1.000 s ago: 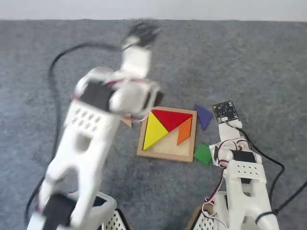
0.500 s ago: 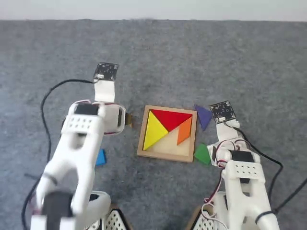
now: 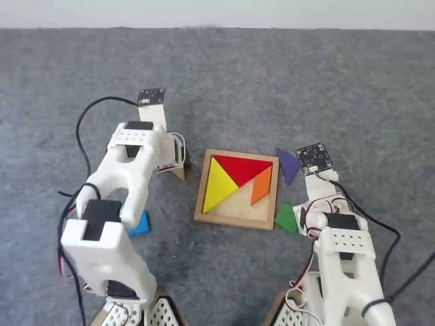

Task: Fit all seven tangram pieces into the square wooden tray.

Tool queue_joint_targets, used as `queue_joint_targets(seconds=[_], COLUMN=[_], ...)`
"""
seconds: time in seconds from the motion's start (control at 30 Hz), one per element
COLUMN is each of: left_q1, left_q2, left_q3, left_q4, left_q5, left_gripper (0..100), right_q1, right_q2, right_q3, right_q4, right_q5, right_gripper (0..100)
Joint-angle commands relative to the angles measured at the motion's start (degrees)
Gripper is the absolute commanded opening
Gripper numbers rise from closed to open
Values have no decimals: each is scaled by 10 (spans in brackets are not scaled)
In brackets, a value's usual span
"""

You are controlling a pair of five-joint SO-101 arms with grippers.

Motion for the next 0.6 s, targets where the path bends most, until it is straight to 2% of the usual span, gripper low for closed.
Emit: queue_joint_targets(seconds=[0.0, 0.23, 0.47, 0.57], left_q1=[-1, 38, 33, 37], left_q2=[2, 2, -7, -39], left_q3=[-38, -39, -44, -64], left_q4=[3, 13, 34, 69], left_q5=[6, -44, -89, -103], left_gripper=[242, 169, 120, 102], right_q1=[-1, -1, -1, -1], right_q2=[-11, -11, -11, -11], right_q3=[-2, -2, -2, -2], right_q4=[-4, -4, -4, -5], right_q5=[6, 6, 6, 6], right_gripper=[8, 8, 8, 8])
